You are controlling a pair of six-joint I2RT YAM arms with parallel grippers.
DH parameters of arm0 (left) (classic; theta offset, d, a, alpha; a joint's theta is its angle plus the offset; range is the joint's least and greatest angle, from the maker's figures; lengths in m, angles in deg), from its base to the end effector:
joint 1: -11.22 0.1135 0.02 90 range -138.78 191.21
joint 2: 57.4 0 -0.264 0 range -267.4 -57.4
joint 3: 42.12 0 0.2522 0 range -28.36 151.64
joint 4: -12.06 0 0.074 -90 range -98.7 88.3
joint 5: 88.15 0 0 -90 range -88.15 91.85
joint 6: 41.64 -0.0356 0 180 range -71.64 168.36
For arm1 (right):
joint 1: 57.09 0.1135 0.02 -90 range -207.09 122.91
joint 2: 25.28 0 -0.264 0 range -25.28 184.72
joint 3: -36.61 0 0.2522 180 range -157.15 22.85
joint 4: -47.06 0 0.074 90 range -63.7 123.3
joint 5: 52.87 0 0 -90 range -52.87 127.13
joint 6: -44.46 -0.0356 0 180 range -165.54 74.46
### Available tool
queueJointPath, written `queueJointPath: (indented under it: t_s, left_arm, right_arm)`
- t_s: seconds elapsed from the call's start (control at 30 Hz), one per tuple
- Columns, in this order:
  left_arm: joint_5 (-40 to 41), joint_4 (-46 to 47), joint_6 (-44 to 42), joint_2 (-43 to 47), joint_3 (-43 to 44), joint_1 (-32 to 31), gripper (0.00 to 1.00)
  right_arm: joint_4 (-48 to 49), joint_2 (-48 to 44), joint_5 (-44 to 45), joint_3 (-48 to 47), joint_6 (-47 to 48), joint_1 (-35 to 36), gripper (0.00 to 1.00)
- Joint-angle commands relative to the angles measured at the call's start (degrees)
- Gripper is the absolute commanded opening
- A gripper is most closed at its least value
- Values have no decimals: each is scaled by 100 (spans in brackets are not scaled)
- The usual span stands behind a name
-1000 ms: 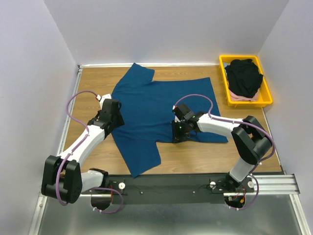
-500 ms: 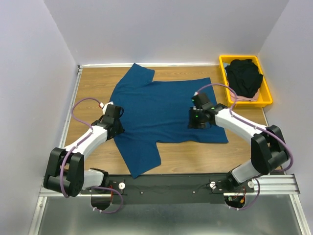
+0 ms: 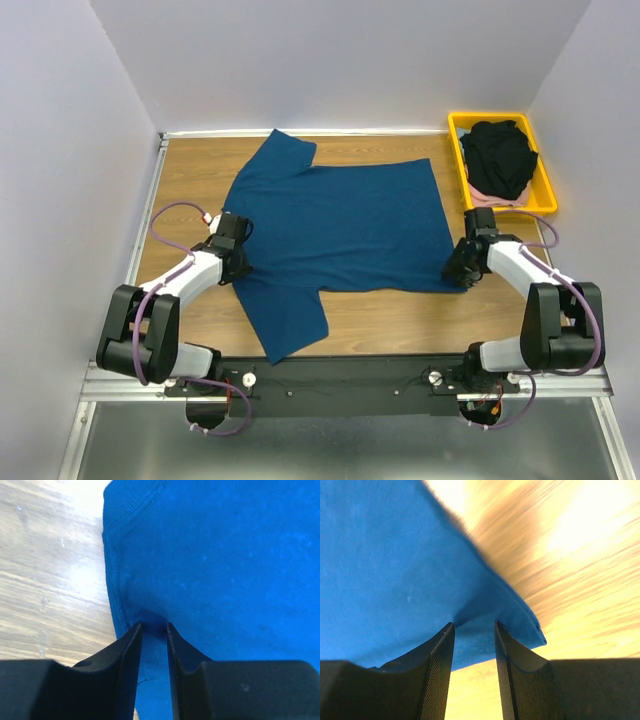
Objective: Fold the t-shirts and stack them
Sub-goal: Flatten the tshirt out
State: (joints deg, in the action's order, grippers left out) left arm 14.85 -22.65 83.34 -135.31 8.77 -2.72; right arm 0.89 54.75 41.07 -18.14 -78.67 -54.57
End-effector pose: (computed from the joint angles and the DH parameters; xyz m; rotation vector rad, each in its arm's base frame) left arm 0.2357 -0.0503 0.1613 -0.5483 2.5440 -0.0015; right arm 0.2371 0.0080 0.1620 0.7575 2.7083 0.0485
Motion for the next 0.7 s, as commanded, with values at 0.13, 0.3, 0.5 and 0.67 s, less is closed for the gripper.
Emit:
queueJointPath:
  t_s: [0.13,0.3,0.5,0.67]
  left_arm:
    - [344,-50,-439,-444,207,233,34]
    - [362,-49,-519,-585,295,330,34]
    - [-7,-172,-387,-375,331,330,36]
    - [-270,-383,-273,-190,348,330,37]
  right_arm:
    - [621,74,-52,364,-212,-876,44]
    - [639,250,10,180,-36,-991,44]
    - [498,-75,-359,179,201,-991,45]
    - [173,-312,-570,197,333,-991,45]
